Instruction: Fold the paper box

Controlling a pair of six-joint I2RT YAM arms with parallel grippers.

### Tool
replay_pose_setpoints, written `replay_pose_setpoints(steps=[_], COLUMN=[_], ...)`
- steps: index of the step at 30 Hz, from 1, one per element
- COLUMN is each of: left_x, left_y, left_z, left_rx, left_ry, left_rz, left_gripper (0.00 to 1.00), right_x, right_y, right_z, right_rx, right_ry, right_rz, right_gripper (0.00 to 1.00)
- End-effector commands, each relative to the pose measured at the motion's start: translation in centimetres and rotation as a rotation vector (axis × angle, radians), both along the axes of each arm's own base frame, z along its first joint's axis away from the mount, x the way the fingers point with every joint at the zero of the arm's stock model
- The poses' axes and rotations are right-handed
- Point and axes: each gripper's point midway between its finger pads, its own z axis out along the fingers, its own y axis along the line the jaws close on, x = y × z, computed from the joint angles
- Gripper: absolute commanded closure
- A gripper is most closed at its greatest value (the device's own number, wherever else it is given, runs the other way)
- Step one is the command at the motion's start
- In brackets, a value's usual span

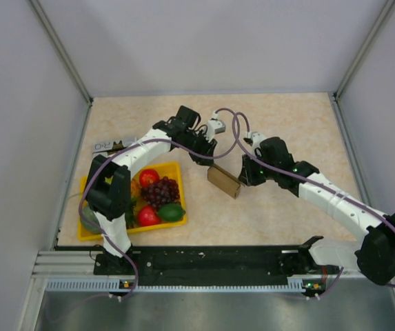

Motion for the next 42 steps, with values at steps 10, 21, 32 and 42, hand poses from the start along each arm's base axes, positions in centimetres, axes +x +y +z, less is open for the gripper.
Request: replay_pose_setpoints(steps=[10,21,32,42], left_x=[0.2,0.2,0.1,-0.4], left_y=[0.3,0.0,0.0,0.4], left_z=[-0.7,-0.3,0.0,0.2], left_rx=[0.036,0.034,0.029,0.016], left_ry=[-0.029,-0.043,-0.049,-0.013], left_rz=[0.012,0.021,0.038,0.152], left_gripper=[0.7,0.87,0.99,1.0], right_x=[-0.6,-0.4,-0.6,-0.4], right_y=[-0.3,-0.7,-0.9,0.3], right_z=[-0.6,-1.5,-2.3,-1.9], right_rx=[-0.008,-0.067,-0.121,-0.07], right_ry=[0.019,0.02,0.035,0.08], right_rz=[0.009,0.003,0.01,-0.094], right_gripper=[0.78,0.77,0.83,1.0])
